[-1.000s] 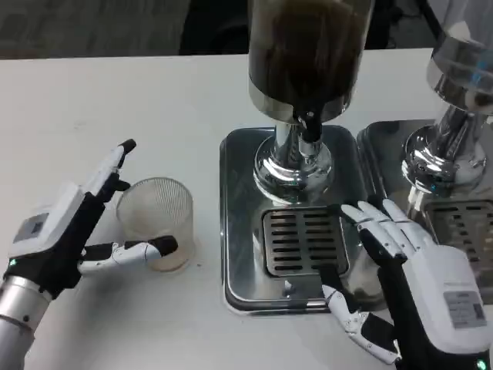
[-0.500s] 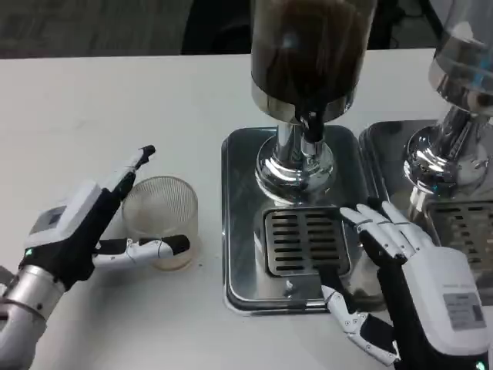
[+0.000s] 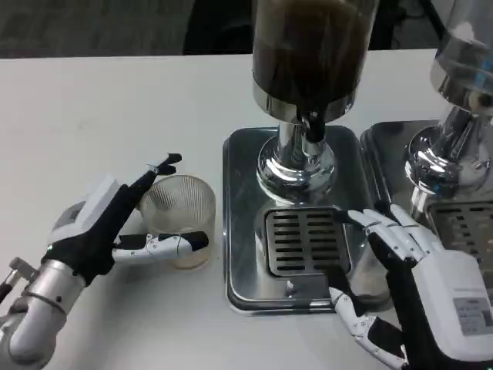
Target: Grasp the cup under the faucet to collect the drink, then remove the cup.
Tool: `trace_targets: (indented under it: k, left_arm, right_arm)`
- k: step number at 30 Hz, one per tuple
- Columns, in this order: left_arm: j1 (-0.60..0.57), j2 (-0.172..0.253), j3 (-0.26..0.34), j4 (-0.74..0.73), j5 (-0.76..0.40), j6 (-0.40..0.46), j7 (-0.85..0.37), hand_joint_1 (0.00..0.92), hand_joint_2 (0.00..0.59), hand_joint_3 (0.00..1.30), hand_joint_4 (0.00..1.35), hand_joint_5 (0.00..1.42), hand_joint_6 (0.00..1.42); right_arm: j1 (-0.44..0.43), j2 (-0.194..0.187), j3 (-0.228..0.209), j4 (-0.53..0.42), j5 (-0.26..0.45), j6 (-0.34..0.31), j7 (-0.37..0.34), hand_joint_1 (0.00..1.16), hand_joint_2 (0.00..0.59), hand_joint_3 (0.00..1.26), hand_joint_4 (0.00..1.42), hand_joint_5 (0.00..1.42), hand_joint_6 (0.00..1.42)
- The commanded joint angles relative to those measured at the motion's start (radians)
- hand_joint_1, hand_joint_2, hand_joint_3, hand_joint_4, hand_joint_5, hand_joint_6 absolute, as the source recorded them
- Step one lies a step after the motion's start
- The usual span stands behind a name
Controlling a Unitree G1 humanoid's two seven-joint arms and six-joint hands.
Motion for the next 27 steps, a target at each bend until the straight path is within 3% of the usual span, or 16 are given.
trace_targets:
  k: [1,7,14,21,27]
  left_arm:
    - [0.011,-0.027,-0.009,0.021,-0.007,0.02,-0.041,0.395,0.05,0.18,0.22,0.53,0.66]
    - [0.023,-0.043,-0.013,0.019,-0.017,0.039,-0.027,0.478,0.07,0.22,0.29,0.63,0.82]
    - [0.04,-0.056,-0.003,0.013,-0.031,0.043,0.011,0.535,0.087,0.36,0.44,0.79,1.06]
    - [0.06,-0.068,0.03,-0.002,-0.067,0.025,0.044,0.63,0.008,0.55,0.64,0.95,1.26]
    - [0.076,-0.062,0.061,-0.026,-0.081,0.008,0.073,0.668,0.0,0.65,0.76,1.03,1.35]
  right_arm:
    - [0.01,-0.002,-0.009,-0.014,0.007,0.004,-0.012,0.46,0.46,0.32,0.28,0.16,0.23]
    - [0.006,-0.001,-0.012,-0.014,0.015,0.003,-0.006,0.48,0.465,0.33,0.31,0.17,0.23]
    - [-0.004,-0.001,-0.005,-0.008,0.021,-0.003,-0.003,0.5,0.472,0.33,0.34,0.18,0.23]
    - [-0.012,0.0,0.004,-0.001,0.029,-0.007,0.001,0.51,0.472,0.33,0.35,0.18,0.23]
    - [-0.016,-0.002,0.011,0.005,0.037,-0.01,0.002,0.51,0.472,0.33,0.35,0.19,0.23]
